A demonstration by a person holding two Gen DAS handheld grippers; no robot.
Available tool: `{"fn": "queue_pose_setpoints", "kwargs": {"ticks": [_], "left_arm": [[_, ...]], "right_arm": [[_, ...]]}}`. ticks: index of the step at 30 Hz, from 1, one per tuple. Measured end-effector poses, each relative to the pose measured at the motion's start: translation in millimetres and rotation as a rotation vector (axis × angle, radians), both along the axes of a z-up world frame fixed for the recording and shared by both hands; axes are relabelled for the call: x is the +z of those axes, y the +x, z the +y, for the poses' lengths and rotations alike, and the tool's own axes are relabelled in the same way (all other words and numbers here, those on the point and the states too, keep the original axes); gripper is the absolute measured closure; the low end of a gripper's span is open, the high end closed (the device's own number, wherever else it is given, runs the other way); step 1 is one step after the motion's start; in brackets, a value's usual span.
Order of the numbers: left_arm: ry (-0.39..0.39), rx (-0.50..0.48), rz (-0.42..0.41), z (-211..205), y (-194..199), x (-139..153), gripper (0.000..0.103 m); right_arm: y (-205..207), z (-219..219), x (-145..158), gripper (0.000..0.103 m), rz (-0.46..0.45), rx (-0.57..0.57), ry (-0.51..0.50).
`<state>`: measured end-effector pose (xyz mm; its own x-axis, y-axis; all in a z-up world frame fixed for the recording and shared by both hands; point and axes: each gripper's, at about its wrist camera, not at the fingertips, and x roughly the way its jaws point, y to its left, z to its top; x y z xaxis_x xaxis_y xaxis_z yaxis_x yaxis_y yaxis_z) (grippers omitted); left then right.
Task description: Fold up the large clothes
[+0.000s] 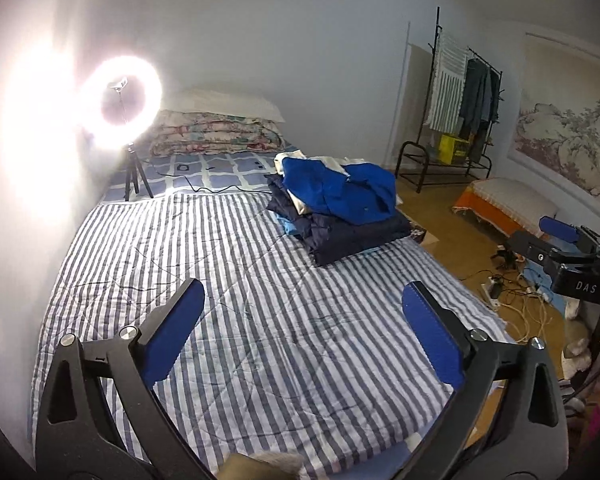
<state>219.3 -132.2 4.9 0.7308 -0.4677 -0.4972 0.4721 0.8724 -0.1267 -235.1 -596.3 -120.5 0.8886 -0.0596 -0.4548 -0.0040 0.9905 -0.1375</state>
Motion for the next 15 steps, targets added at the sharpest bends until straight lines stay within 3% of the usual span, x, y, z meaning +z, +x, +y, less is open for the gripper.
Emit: {"fn": "queue_pose_setpoints", "kwargs": {"ticks": [15], "left_arm": [[0.07,0.034,0.039,-10,28,-42,0.001]], "right_arm": [[44,-10,-55,0.0,0.024,-0.039,0.028]]}}
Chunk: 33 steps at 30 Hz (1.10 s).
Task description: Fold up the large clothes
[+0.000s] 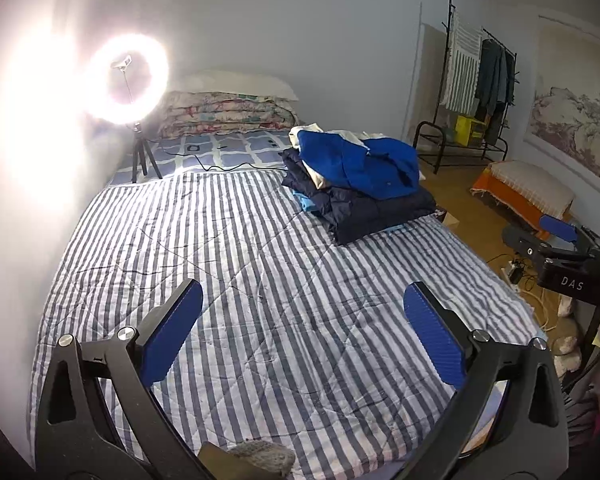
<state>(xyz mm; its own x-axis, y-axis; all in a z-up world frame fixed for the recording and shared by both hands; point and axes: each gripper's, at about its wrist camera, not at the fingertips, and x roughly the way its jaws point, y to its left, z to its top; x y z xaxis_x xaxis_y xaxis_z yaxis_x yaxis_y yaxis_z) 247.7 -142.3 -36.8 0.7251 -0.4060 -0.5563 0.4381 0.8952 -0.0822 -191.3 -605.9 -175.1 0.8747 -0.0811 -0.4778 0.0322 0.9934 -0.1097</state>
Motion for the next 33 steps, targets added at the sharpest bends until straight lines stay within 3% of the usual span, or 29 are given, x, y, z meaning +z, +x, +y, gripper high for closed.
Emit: {"fn": "queue_pose_setpoints", "kwargs": {"ticks": [10,33], "left_arm": [[0.008,0.01,0.05,-4,9,-12,0.0],[-0.008,0.026,0.039,2,2,-5,0.0]], "right_arm": [[7,-2,-4,0.0,0.004,0.01,0.005],[8,-1,-8,0.0,0.018,0.003,0.009]]}}
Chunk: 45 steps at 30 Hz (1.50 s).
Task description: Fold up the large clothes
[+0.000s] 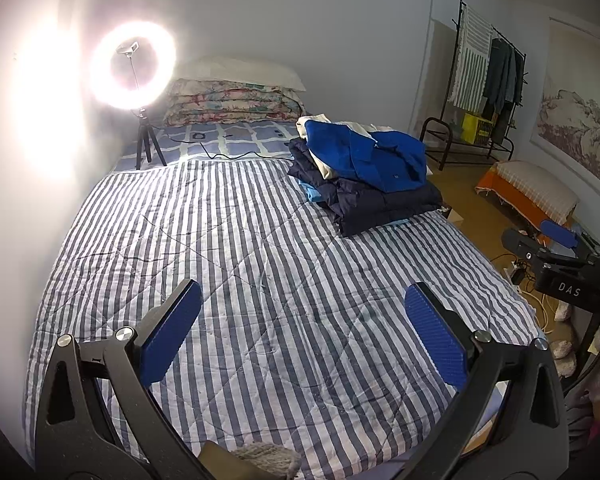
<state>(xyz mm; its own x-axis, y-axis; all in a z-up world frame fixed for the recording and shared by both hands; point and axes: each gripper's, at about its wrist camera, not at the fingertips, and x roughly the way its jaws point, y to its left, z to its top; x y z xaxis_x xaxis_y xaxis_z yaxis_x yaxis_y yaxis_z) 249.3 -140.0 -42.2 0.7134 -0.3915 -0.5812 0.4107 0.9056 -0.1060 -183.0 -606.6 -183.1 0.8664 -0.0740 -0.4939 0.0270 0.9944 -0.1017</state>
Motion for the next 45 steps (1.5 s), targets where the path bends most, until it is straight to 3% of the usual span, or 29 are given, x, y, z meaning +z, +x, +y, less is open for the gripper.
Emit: {"fn": "queue_pose_setpoints", "kwargs": {"ticks": [45], "left_arm": [[0.006,0.003,-0.013,-1.3,-1.8,8.1,0.0]], "right_arm": [[-3.1,4.8,-4.9,0.0,0.014,-0.002,0.0]]}}
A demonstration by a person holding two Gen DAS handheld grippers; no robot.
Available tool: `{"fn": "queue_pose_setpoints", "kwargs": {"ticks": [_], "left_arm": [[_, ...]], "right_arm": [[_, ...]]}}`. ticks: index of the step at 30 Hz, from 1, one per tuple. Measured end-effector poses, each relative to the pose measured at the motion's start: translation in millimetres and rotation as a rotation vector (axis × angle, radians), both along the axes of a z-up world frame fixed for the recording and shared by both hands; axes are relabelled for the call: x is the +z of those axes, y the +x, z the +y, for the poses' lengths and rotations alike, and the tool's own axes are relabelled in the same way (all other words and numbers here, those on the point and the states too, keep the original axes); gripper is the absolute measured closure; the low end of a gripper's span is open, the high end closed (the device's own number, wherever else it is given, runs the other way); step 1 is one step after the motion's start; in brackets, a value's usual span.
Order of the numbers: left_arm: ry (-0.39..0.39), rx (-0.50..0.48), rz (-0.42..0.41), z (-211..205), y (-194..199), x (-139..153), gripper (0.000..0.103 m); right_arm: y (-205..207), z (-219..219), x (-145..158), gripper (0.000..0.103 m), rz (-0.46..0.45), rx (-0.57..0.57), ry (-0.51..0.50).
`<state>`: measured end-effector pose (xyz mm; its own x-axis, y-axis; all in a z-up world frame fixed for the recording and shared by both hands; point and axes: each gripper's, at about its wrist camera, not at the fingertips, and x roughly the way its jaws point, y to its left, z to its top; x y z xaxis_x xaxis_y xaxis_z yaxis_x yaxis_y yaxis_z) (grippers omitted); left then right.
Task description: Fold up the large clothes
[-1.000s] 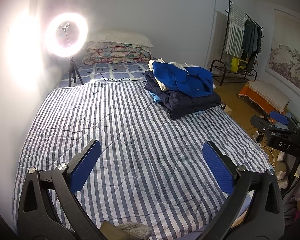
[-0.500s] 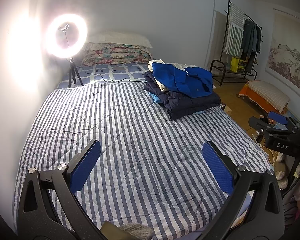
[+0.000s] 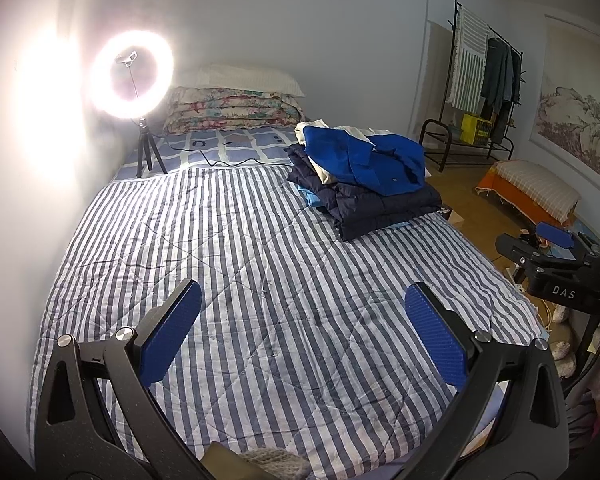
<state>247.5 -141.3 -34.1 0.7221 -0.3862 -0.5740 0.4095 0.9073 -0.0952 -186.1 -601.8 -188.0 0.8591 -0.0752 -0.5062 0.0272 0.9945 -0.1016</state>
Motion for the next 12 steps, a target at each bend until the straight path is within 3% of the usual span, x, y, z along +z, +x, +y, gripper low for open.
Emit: {"fn": "queue_pose_setpoints", "kwargs": {"ticks": [8,12], "left_arm": [[0.028,0.003,-0.001,-1.6,2.3,-1.4,0.0],[0.063,0.034,-0.044,-1.6,0.3,-3.2,0.0]], "right_arm": [[1.1,0.4,-3.7,0.0,0.01,0.007,-0.013],[2.4,0.4,-4.7,0.0,0.014,0.01,-0.012]]}}
